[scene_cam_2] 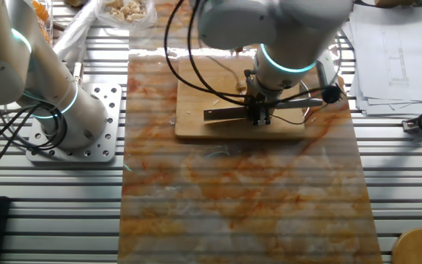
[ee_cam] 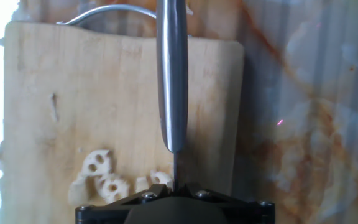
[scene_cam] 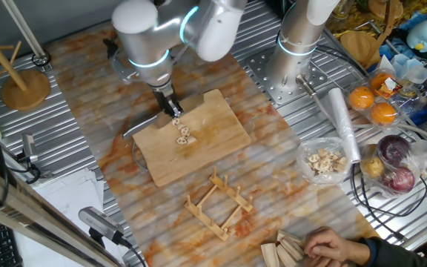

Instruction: Slice the lotus root

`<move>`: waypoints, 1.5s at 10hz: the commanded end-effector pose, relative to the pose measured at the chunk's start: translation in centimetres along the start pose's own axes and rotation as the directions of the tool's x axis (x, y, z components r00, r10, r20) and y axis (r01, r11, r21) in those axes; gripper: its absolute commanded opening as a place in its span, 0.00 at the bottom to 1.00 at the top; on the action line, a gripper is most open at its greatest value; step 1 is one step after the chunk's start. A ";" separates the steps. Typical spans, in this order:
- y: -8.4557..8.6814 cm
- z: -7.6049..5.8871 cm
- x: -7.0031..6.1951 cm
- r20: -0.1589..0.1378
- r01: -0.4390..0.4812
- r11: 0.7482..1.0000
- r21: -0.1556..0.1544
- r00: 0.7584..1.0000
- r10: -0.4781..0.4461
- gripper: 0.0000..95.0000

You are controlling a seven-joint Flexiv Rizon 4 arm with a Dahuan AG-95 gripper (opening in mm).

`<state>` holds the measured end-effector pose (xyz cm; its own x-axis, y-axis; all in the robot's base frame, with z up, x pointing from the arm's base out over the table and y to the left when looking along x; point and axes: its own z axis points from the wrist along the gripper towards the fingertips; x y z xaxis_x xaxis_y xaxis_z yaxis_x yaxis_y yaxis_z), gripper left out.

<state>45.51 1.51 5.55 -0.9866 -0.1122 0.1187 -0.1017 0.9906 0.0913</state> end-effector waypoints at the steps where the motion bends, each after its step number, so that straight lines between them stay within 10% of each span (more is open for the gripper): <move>1: 0.9 -3.1 1.4 0.006 0.027 0.999 0.038 1.000 -0.027 0.00; 15: 3.0 -2.9 3.0 -0.006 -0.023 0.998 0.057 1.000 0.023 0.00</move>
<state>42.29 3.90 9.29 -0.9882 -0.0873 0.1258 -0.0841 0.9960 0.0305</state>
